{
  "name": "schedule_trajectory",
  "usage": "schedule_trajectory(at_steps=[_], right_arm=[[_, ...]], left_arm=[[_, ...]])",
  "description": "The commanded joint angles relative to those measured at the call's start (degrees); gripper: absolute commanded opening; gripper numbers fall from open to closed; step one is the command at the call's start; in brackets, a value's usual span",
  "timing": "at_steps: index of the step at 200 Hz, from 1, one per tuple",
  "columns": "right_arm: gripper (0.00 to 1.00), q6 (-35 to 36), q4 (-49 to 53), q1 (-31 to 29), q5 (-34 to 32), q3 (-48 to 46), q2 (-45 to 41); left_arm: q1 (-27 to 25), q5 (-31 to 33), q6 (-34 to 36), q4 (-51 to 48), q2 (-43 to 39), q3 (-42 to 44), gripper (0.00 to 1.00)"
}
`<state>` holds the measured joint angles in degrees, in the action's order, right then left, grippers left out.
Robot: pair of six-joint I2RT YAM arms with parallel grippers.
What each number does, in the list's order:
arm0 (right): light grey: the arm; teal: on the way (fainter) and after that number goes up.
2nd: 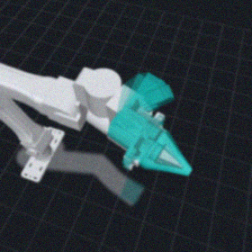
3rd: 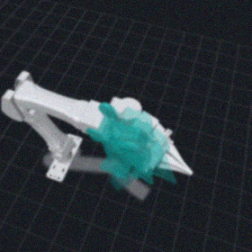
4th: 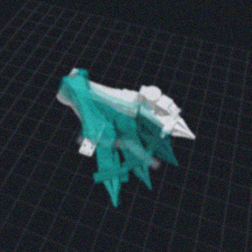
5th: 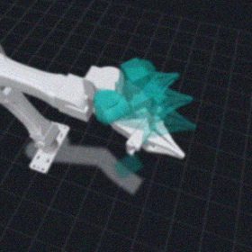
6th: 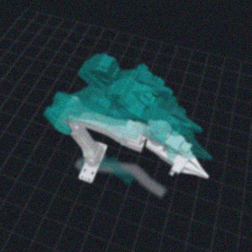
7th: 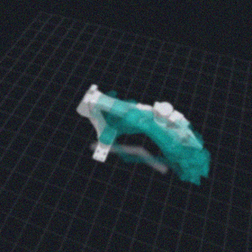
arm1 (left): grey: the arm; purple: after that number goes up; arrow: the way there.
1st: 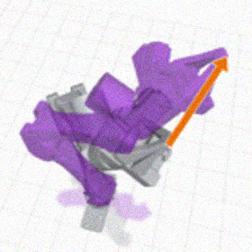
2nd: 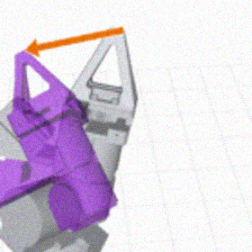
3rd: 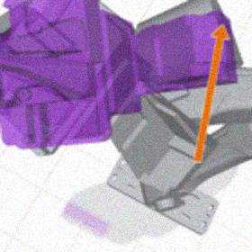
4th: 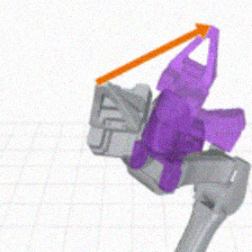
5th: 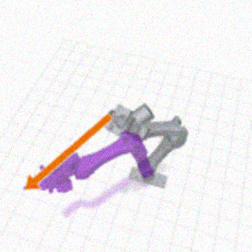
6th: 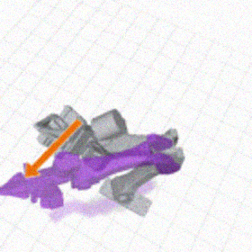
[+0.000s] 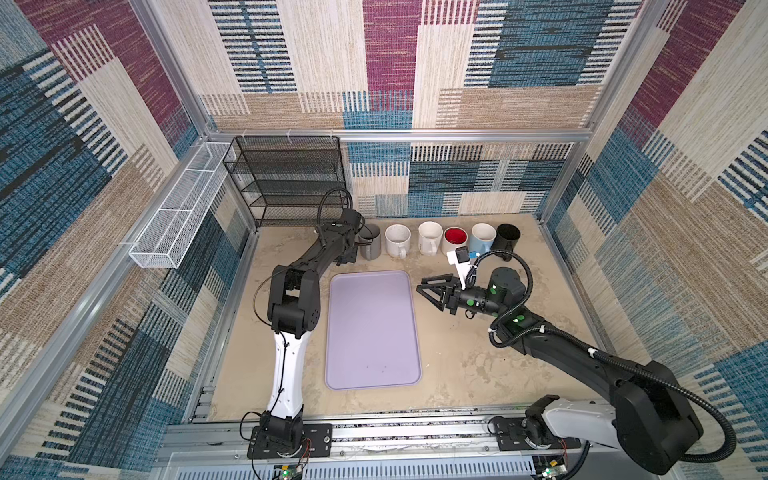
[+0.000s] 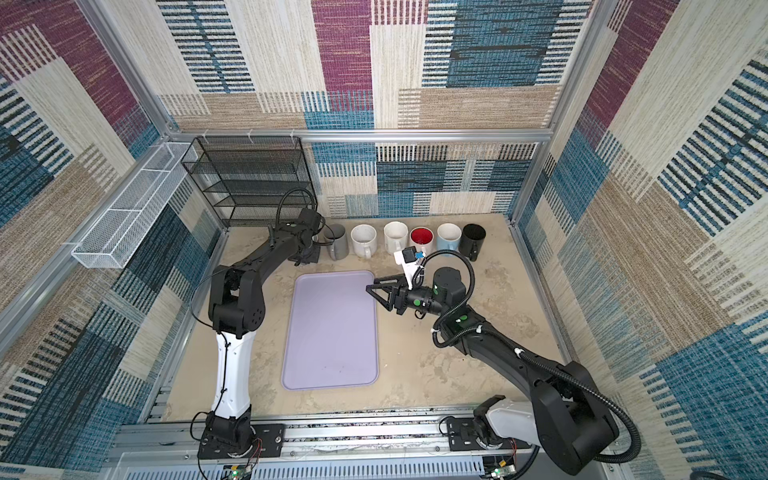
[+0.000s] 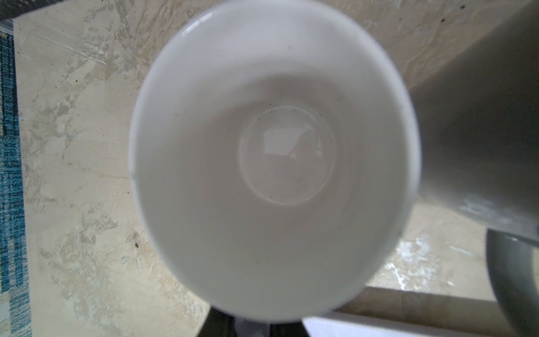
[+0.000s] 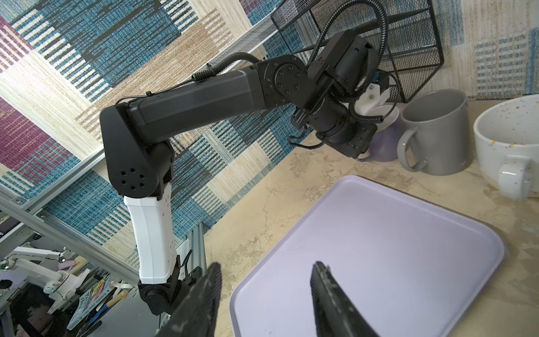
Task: Turn the mug right side up
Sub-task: 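Lower the lavender mug upright beside the grey mug with the left gripper, then open the left gripper and lift it off the lavender mug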
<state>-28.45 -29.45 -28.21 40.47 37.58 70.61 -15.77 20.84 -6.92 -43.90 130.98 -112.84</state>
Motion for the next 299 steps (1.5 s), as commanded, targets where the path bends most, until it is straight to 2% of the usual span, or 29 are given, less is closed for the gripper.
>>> schedule_trajectory(at_steps=[1,31,104,151,173,248,299], right_arm=[[0.53,0.0,-0.7,0.0,-0.2,0.9,0.2],[0.54,0.0,-0.3,0.0,-0.1,1.2,0.3],[0.55,0.2,0.3,0.0,-0.4,1.5,0.2],[0.55,0.5,0.8,0.0,-1.1,1.4,0.4],[0.59,1.0,3.8,0.0,-3.6,2.5,0.9],[0.76,6.1,14.8,0.6,-15.6,6.9,-0.1],[0.80,8.7,17.3,3.3,-18.5,7.5,-2.1]], left_arm=[[0.0,0.4,1.3,-0.1,-0.2,-0.4,0.00],[0.0,-0.3,1.5,-0.1,0.0,-0.7,0.13],[0.0,-0.9,1.8,-0.5,-0.3,-1.4,0.32],[0.0,-1.2,1.8,-0.5,-1.9,-0.5,0.54],[0.0,-1.4,1.7,-0.4,-3.0,0.1,0.61],[0.1,-1.9,1.3,2.6,-12.0,6.2,0.70],[0.1,-1.4,2.5,6.5,-22.2,13.0,0.71]])
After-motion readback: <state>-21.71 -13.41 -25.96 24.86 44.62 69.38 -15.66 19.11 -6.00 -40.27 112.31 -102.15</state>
